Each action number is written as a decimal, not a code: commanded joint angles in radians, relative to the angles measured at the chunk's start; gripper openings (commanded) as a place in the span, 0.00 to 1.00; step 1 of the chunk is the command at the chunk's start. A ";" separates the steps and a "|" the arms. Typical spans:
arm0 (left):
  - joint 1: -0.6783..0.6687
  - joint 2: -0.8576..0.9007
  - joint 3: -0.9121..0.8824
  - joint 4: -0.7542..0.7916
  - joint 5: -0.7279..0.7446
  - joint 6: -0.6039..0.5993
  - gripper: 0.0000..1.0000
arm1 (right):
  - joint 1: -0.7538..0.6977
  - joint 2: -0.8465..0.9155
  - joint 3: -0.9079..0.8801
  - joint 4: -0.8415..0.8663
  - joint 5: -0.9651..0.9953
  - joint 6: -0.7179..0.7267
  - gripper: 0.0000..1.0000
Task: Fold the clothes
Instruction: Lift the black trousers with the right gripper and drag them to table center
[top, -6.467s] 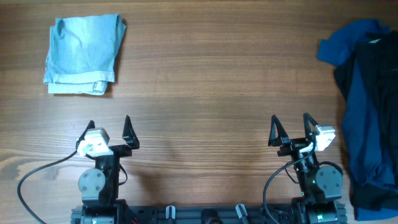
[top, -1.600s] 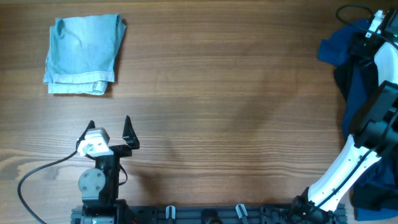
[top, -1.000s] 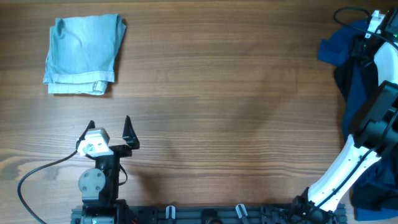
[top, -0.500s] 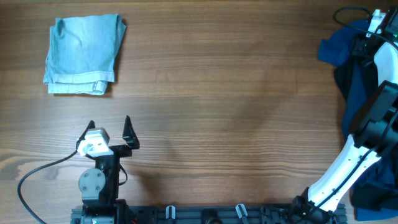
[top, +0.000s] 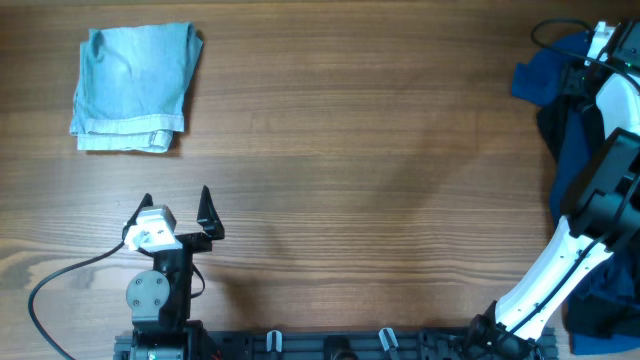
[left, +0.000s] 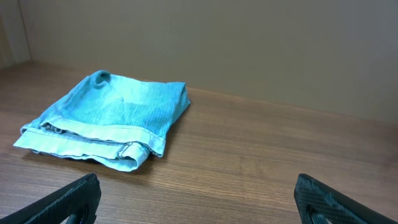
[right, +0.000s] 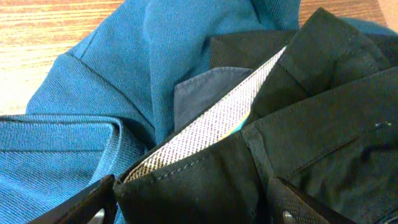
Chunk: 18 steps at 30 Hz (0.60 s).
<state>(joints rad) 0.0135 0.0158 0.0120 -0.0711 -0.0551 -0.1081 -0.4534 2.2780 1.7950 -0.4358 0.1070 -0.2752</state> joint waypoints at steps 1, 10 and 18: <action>0.005 -0.003 -0.006 0.003 0.002 0.023 1.00 | 0.004 0.025 -0.004 0.008 0.021 -0.013 0.68; 0.005 -0.003 -0.006 0.003 0.002 0.023 1.00 | 0.004 -0.003 0.008 0.007 0.063 0.019 0.04; 0.005 -0.003 -0.006 0.003 0.002 0.023 1.00 | 0.016 -0.223 0.026 -0.005 0.084 0.068 0.04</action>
<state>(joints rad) 0.0135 0.0158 0.0120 -0.0711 -0.0551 -0.1085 -0.4496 2.2169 1.7939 -0.4446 0.1673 -0.2401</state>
